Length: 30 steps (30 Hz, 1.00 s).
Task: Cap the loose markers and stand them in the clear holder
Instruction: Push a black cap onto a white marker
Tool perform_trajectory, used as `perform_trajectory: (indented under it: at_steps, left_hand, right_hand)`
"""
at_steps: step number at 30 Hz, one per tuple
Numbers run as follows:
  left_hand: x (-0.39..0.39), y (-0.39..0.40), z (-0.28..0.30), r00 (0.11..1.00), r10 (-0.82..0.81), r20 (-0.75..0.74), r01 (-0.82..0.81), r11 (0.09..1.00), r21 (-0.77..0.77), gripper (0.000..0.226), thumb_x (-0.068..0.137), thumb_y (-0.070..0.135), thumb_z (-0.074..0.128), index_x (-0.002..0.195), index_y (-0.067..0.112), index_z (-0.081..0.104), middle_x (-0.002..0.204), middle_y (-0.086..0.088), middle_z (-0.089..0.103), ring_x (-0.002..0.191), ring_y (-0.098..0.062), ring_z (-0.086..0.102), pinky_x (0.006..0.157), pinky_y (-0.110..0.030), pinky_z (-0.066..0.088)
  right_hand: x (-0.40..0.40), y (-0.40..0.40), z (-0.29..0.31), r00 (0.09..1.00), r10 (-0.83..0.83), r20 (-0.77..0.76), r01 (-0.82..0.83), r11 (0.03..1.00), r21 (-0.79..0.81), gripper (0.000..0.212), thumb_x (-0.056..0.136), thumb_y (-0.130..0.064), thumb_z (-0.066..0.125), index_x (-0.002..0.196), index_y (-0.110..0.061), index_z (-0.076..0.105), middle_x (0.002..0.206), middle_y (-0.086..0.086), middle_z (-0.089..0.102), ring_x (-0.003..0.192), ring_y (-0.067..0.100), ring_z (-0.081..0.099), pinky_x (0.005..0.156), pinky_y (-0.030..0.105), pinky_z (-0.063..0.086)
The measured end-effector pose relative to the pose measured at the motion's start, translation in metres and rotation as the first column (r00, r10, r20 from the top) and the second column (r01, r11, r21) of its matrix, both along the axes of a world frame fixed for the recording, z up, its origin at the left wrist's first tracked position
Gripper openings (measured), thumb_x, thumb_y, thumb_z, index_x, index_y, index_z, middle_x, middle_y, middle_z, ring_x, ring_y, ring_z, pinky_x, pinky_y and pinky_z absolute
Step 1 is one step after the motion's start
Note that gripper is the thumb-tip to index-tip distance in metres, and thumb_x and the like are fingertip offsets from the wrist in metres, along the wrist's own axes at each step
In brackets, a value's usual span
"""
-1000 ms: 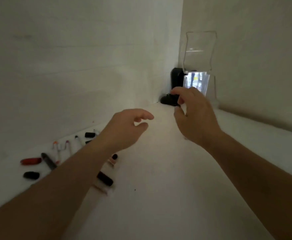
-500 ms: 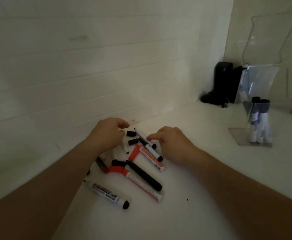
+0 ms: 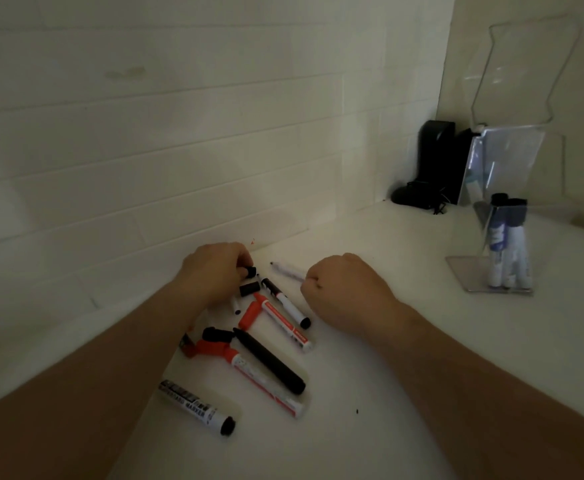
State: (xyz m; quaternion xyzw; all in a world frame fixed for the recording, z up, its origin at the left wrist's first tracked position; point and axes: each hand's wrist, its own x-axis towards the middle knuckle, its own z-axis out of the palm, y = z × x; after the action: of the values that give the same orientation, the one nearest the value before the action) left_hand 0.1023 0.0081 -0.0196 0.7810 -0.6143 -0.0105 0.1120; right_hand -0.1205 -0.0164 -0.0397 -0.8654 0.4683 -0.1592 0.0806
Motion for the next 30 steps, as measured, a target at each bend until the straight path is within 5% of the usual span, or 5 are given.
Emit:
perform_trajectory:
  at_steps: [2, 6, 10, 16, 30]
  left_hand:
    - [-0.003, 0.002, 0.000, 0.998, 0.006, -0.061, -0.009, 0.998, -0.057, 0.015, 0.095, 0.029, 0.064, 0.109, 0.031, 0.067, 0.114, 0.001, 0.069, 0.102, -0.021, 0.061, 0.092, -0.038, 0.052]
    - [-0.018, 0.010, 0.001, 0.954, -0.057, -0.293, -0.017, 0.970, -0.242, 0.024, 0.097, 0.016, 0.063, 0.120, 0.022, 0.069, 0.113, 0.000, 0.068, 0.097, -0.014, 0.059, 0.084, -0.027, 0.047]
    - [-0.033, 0.022, -0.005, 0.913, -0.089, -0.399, -0.053, 0.942, -0.332, 0.029, 0.094, 0.012, 0.065, 0.118, 0.027, 0.072, 0.116, 0.004, 0.068, 0.104, -0.014, 0.065, 0.092, -0.029, 0.050]
    - [-0.035, 0.033, -0.001, 0.872, -0.157, -0.463, -0.044, 0.918, -0.395, 0.030, 0.091, 0.006, 0.068, 0.107, 0.031, 0.074, 0.109, 0.010, 0.073, 0.102, -0.007, 0.067, 0.099, -0.027, 0.050]
    - [-0.047, 0.036, 0.002, 0.895, -0.247, -0.370, 0.110, 0.928, -0.355, 0.032, 0.093, 0.009, 0.067, 0.113, 0.032, 0.075, 0.104, 0.012, 0.071, 0.087, 0.002, 0.062, 0.081, -0.006, 0.043]
  right_hand:
    - [-0.006, 0.002, 0.004, 0.998, -0.056, -0.009, 0.056, 0.998, -0.026, 0.030, 0.098, -0.035, 0.045, 0.069, -0.036, 0.052, 0.074, 0.000, 0.054, 0.070, 0.018, 0.052, 0.058, 0.030, 0.039]
    - [-0.023, -0.002, 0.004, 0.990, -0.140, -0.004, 0.140, 0.990, -0.006, 0.012, 0.098, -0.030, 0.053, 0.103, -0.018, 0.050, 0.097, 0.006, 0.058, 0.079, 0.022, 0.054, 0.061, 0.032, 0.042]
    - [-0.036, -0.008, -0.005, 0.994, -0.105, 0.011, 0.105, 0.994, 0.029, 0.063, 0.090, -0.003, 0.055, 0.146, -0.025, 0.036, 0.110, 0.007, 0.043, 0.082, 0.022, 0.048, 0.065, 0.031, 0.042]
    - [-0.036, -0.008, -0.008, 0.947, -0.014, 0.321, 0.007, 1.000, 0.023, 0.021, 0.100, -0.034, 0.054, 0.117, -0.036, 0.066, 0.102, -0.007, 0.056, 0.089, 0.012, 0.055, 0.068, 0.019, 0.037]
    - [-0.026, 0.007, -0.006, 0.885, 0.044, 0.463, -0.025, 0.999, -0.047, 0.028, 0.097, -0.051, 0.057, 0.110, -0.033, 0.075, 0.102, -0.012, 0.071, 0.092, 0.005, 0.059, 0.074, 0.007, 0.037]
